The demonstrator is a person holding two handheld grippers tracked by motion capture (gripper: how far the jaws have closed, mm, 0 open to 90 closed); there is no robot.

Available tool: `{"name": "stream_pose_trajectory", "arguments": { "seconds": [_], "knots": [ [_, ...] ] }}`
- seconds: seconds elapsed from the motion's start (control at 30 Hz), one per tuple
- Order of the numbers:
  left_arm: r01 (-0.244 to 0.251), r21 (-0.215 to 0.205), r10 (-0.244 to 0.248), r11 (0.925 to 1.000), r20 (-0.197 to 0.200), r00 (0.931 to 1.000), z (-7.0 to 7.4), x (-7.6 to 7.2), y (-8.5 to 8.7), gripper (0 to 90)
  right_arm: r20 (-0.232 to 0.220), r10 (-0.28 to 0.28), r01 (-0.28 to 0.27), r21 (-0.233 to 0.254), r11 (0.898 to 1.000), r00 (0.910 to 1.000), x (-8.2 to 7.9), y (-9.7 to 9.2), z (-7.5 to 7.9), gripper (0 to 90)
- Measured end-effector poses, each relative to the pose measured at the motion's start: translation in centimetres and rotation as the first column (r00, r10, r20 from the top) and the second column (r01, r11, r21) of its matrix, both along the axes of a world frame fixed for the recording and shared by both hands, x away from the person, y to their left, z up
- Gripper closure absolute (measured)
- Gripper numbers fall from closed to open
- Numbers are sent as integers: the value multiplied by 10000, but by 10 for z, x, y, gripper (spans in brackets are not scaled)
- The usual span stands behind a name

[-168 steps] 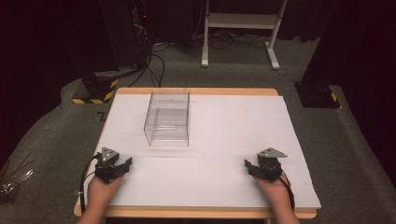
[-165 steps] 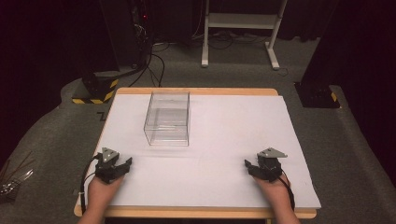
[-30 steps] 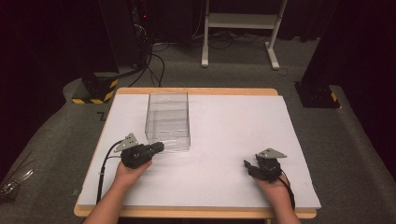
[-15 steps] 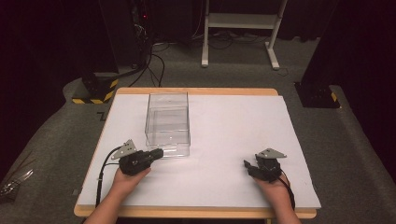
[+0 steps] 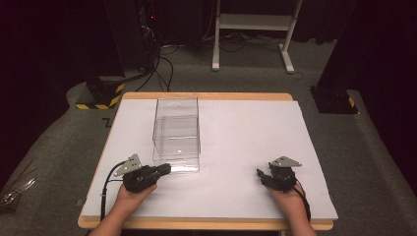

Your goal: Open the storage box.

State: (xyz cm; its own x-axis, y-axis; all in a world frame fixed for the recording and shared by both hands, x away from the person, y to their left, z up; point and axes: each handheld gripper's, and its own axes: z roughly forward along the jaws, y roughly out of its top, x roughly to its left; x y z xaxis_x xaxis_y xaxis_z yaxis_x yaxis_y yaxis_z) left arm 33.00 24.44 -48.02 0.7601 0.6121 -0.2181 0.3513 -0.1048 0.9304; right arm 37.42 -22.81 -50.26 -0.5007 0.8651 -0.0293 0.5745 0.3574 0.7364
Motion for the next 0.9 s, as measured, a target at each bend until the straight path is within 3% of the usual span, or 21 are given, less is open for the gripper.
{"name": "stream_pose_trajectory", "arguments": {
  "seconds": [0.6, 0.9],
  "knots": [
    [353, -102, -354, 9993, -14, 9994, -5, -28, 1, 829, 1, 29, -29, -9, 10000, 10000, 0, 0, 0, 427],
    [524, -1, -524, 9986, -7, 9986, -1, -39, 3, 830, 30, 36, -35, -23, 10000, 10000, 0, 0, 0, 428]
  ]
}}
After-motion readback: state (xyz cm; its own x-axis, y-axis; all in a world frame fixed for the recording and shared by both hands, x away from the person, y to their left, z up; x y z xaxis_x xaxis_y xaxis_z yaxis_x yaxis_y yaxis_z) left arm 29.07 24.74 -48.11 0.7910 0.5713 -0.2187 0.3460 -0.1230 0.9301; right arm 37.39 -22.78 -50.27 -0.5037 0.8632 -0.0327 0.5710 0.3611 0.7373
